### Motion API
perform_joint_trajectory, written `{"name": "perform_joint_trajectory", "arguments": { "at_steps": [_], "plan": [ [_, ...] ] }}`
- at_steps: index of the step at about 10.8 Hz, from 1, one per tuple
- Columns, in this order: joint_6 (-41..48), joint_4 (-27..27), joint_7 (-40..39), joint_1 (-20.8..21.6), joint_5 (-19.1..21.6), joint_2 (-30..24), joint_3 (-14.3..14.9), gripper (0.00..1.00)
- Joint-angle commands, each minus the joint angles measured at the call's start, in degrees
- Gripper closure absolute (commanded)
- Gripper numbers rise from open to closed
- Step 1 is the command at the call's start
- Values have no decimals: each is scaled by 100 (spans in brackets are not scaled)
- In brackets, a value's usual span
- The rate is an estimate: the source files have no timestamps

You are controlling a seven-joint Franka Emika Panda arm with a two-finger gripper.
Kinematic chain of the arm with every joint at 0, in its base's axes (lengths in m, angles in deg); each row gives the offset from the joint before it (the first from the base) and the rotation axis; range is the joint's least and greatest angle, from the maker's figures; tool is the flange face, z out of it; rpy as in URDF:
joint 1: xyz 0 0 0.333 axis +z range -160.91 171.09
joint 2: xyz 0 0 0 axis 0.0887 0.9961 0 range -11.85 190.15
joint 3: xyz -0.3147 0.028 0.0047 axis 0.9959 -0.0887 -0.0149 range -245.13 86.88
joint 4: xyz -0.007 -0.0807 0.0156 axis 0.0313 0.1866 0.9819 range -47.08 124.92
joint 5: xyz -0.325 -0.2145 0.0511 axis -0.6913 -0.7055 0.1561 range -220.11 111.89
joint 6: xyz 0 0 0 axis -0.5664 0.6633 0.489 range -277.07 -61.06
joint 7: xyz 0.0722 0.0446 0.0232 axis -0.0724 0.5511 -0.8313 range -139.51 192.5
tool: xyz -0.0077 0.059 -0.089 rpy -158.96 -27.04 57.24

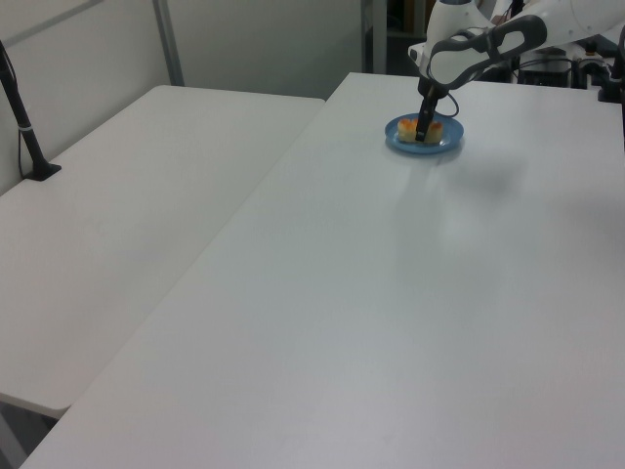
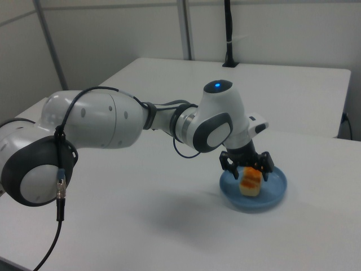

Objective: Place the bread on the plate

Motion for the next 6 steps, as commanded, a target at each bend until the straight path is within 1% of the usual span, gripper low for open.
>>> {"name": "perform_joint_trajectory", "arguments": {
  "at_steps": [1, 2, 3, 5, 6],
  "plan": [
    [27, 96, 337, 75, 55, -535, -76, 0],
    [149, 201, 801, 275, 56, -824, -86, 0],
    [594, 210, 1311, 530, 47, -1062, -77, 0],
    [1692, 245, 2505, 1074, 29, -1685, -77, 0],
    [2307, 263, 2868, 1303, 29, -2028, -77, 0]
  ]
}}
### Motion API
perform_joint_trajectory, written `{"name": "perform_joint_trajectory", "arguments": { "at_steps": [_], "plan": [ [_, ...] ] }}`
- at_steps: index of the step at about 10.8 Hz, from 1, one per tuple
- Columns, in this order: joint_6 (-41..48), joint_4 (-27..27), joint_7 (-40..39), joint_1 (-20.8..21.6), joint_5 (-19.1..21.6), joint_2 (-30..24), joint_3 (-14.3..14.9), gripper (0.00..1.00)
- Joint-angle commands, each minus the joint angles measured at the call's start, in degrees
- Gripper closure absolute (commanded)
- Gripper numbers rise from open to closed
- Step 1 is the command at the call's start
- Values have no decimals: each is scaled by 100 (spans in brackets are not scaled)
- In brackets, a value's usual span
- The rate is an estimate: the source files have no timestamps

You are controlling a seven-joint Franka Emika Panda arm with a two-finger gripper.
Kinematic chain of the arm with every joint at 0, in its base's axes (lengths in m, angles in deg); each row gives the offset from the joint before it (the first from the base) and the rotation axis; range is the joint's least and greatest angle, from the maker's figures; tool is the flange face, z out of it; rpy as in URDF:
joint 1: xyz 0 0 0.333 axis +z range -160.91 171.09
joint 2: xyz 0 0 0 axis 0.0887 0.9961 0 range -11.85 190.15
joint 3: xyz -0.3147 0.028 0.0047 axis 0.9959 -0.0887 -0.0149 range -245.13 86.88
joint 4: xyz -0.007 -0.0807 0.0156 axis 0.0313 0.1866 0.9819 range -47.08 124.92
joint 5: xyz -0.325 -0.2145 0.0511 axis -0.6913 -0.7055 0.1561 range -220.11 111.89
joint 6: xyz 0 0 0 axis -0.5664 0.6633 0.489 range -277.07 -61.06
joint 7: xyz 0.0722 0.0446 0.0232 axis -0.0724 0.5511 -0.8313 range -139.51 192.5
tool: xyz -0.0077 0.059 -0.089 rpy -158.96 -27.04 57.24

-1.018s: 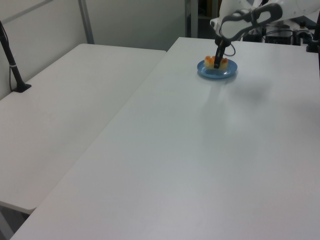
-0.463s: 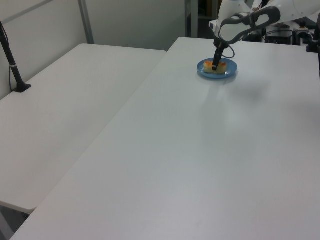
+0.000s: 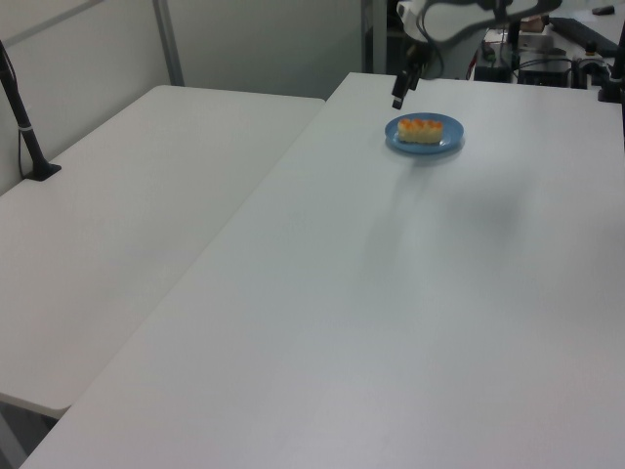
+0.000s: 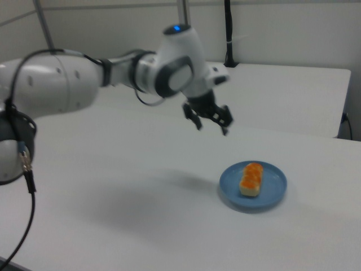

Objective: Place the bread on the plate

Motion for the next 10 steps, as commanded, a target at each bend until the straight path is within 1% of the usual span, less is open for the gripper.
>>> {"name": "perform_joint_trajectory", "arguments": {
  "at_steps": [1, 2, 3, 4, 5, 6, 7, 10],
  "plan": [
    [1714, 378, 1100, 773, 5, -1194, 74, 0],
    [2251, 439, 1206, 1028, 5, -1467, 74, 0],
    [2579, 527, 1363, 1248, 5, -1722, 82, 0],
    [2799, 658, 1556, 1381, 5, -1959, 82, 0],
    [2854, 860, 1593, 1556, -4, -2223, 135, 0],
    [2846, 1036, 1558, 1627, -48, -2408, 144, 0],
    [2854, 1055, 1549, 1680, -91, -2436, 144, 0],
    [2819, 994, 1514, 1611, -232, -2419, 144, 0]
  ]
}}
